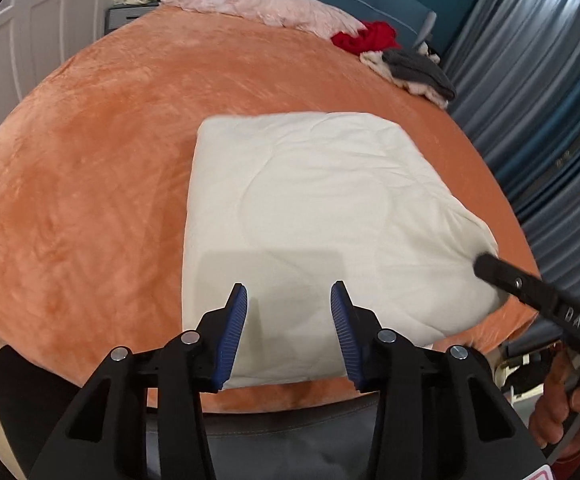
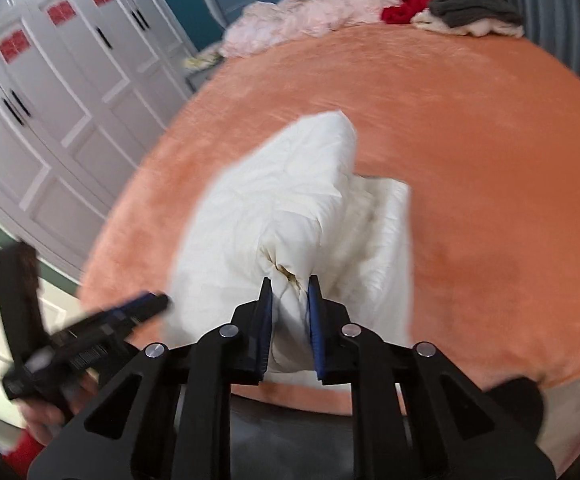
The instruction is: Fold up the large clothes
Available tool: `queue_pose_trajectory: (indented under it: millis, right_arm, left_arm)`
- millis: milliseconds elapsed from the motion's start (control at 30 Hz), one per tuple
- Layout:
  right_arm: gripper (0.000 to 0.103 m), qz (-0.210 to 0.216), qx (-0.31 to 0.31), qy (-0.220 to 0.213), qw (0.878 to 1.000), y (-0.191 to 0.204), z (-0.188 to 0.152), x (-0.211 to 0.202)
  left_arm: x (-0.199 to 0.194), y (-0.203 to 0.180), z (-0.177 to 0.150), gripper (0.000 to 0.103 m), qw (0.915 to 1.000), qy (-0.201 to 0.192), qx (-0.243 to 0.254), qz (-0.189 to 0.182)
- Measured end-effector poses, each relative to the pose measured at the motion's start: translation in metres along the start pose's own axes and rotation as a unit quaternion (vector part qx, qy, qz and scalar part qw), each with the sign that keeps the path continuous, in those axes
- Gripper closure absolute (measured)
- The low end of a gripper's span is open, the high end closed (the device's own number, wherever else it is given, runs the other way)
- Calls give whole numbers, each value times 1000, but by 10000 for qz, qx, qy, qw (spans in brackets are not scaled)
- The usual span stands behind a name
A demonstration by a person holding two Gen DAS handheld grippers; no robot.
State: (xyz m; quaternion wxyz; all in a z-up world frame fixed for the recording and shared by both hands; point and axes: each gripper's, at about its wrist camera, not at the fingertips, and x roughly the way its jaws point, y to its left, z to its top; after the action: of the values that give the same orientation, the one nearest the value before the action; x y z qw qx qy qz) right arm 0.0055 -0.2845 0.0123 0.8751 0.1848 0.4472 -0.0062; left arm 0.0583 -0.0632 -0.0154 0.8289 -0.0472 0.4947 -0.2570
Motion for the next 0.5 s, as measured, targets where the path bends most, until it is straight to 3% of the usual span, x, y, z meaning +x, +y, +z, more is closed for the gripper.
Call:
queue_pose_trajectory:
  millis: [300,500]
  right_arm:
    - [88,-662,80,755,9949,-30,-41,54]
    - [87,-684,213,988,9925,-41,-50,82]
  left_arm:
    - [43,-19,-17,65,9972,459,392,431]
    - [63,-23,-24,66,9949,580,503,660]
